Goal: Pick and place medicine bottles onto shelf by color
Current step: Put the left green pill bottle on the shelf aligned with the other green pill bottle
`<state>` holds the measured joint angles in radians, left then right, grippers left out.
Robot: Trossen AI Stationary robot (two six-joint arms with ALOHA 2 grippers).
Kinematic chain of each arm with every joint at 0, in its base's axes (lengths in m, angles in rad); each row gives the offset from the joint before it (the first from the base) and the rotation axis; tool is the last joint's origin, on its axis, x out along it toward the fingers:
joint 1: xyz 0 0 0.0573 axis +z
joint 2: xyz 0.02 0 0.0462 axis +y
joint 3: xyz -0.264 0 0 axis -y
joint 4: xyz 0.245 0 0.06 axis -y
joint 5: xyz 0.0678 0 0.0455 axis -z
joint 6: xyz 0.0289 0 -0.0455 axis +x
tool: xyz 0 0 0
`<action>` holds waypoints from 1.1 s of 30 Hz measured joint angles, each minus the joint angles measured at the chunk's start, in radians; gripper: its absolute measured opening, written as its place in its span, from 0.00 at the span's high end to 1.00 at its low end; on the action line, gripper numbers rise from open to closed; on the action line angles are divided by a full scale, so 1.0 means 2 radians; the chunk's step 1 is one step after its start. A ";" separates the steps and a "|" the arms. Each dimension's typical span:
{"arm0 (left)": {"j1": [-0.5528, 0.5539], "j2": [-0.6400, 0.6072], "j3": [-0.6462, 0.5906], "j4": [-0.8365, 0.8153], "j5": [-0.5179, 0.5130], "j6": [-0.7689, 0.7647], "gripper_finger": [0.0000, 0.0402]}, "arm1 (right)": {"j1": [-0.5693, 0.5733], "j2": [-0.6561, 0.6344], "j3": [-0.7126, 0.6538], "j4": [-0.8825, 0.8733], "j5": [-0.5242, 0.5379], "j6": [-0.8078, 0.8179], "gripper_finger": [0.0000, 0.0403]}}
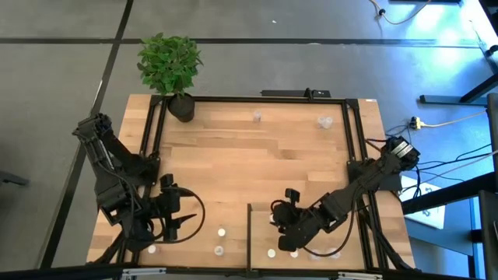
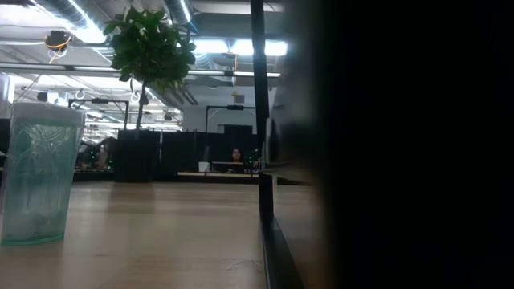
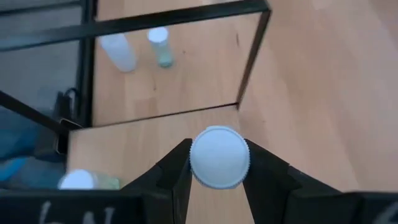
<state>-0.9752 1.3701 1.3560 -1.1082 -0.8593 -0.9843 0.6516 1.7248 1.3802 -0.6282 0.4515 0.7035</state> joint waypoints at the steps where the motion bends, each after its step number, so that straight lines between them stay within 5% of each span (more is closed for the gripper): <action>1: 0.000 0.000 0.000 0.001 0.000 0.000 0.34 | 0.002 0.000 -0.008 0.006 0.000 0.003 0.69; 11: 0.000 0.000 -0.014 0.008 0.000 0.000 0.34 | 0.020 0.000 -0.053 0.055 -0.001 0.038 0.69; 19: 0.000 0.001 -0.055 0.091 0.005 0.004 0.34 | 0.029 0.000 -0.086 0.123 -0.004 -0.013 0.69; 25: -0.009 0.001 -0.075 0.205 0.013 0.113 0.34 | 0.037 0.000 -0.088 0.128 -0.004 -0.015 0.69; 33: -0.005 0.001 -0.078 0.258 0.057 0.187 0.34 | 0.037 0.017 -0.088 0.136 -0.005 -0.031 0.69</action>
<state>-0.9857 1.3712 1.1999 -0.5921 -0.7453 -0.6112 0.7250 1.7581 1.2034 -0.3555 0.4413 0.6419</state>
